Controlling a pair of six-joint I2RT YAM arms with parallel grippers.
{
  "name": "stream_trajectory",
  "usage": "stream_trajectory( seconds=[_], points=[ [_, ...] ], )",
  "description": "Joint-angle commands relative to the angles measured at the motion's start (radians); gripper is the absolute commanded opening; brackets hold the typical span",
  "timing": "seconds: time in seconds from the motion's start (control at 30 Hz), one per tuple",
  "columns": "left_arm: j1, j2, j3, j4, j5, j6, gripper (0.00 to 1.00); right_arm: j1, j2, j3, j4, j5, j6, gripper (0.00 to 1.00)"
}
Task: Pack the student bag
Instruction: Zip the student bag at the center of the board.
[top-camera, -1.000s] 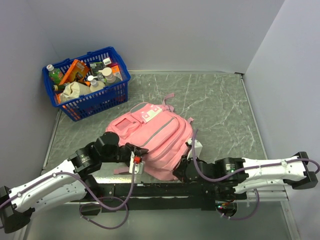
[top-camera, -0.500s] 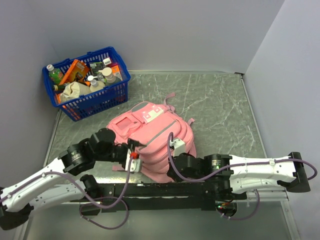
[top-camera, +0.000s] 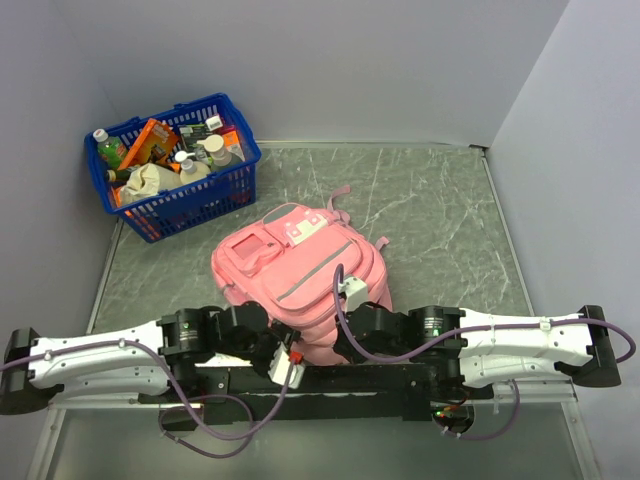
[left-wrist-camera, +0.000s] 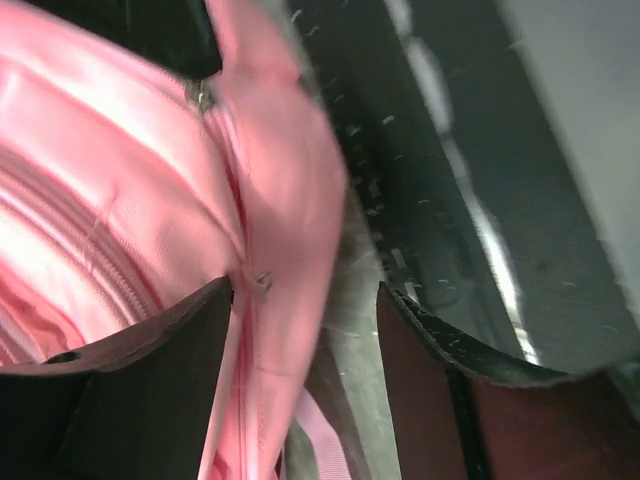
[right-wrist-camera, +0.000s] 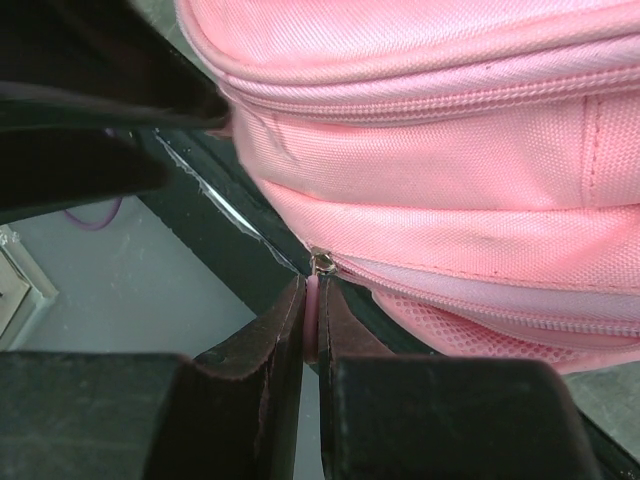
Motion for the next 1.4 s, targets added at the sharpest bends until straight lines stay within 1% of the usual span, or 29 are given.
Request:
stream_trajectory(
  seconds=[0.0,0.07,0.1,0.17,0.3,0.4,0.53,0.7,0.8,0.83,0.9,0.93,1.0,1.03,1.1,1.2,1.27,1.3,1.37],
  points=[
    [-0.027,0.008,-0.067,0.217,-0.213,-0.039,0.64,-0.004,-0.037,0.068,0.130,0.002,0.000,0.00],
    [-0.031,-0.006,-0.089,0.301,-0.297,-0.036,0.63,-0.003,-0.029,0.074,0.130,-0.003,0.001,0.00],
    [-0.032,-0.016,-0.107,0.373,-0.355,-0.028,0.62,-0.003,-0.026,0.074,0.133,-0.013,0.000,0.00],
    [-0.043,-0.055,-0.121,0.424,-0.386,-0.005,0.61,-0.003,-0.023,0.075,0.138,-0.021,0.000,0.00],
    [-0.084,-0.111,-0.159,0.464,-0.414,0.024,0.61,-0.003,-0.028,0.077,0.147,-0.032,-0.006,0.00],
    [-0.116,-0.098,-0.190,0.529,-0.449,0.050,0.61,-0.001,-0.026,0.086,0.153,-0.041,-0.011,0.00],
    [-0.118,-0.061,-0.213,0.595,-0.459,0.062,0.59,-0.003,-0.031,0.085,0.164,-0.050,-0.006,0.00],
    [-0.116,-0.041,-0.245,0.630,-0.492,0.085,0.59,-0.003,-0.031,0.091,0.170,-0.069,-0.009,0.00],
    [-0.118,-0.038,-0.253,0.668,-0.499,0.104,0.57,-0.003,-0.019,0.098,0.176,-0.096,-0.017,0.00],
    [-0.118,-0.032,-0.255,0.679,-0.502,0.105,0.52,-0.001,-0.015,0.101,0.181,-0.101,-0.018,0.00],
    [-0.116,-0.024,-0.255,0.699,-0.492,0.114,0.45,-0.001,-0.011,0.103,0.187,-0.107,-0.023,0.00],
    [-0.116,-0.016,-0.255,0.707,-0.492,0.119,0.32,-0.001,-0.011,0.103,0.189,-0.110,-0.025,0.00],
    [-0.116,-0.013,-0.255,0.720,-0.499,0.131,0.19,-0.001,-0.008,0.106,0.189,-0.112,-0.028,0.00],
    [-0.116,-0.009,-0.255,0.722,-0.500,0.133,0.09,-0.001,-0.006,0.108,0.186,-0.116,-0.028,0.00],
    [-0.115,-0.001,-0.246,0.711,-0.499,0.136,0.01,-0.001,-0.005,0.105,0.195,-0.121,-0.028,0.00],
    [-0.112,-0.002,-0.224,0.685,-0.509,0.140,0.01,-0.001,-0.002,0.101,0.181,-0.112,-0.023,0.00],
    [-0.103,-0.007,-0.196,0.626,-0.518,0.141,0.01,0.000,-0.003,0.088,0.167,-0.098,-0.005,0.00],
    [-0.081,-0.016,-0.186,0.601,-0.515,0.140,0.01,-0.004,-0.012,0.080,0.143,-0.089,0.003,0.00],
    [-0.060,-0.029,-0.147,0.491,-0.474,0.133,0.01,-0.006,-0.026,0.062,0.106,-0.052,0.032,0.00]
  ],
)
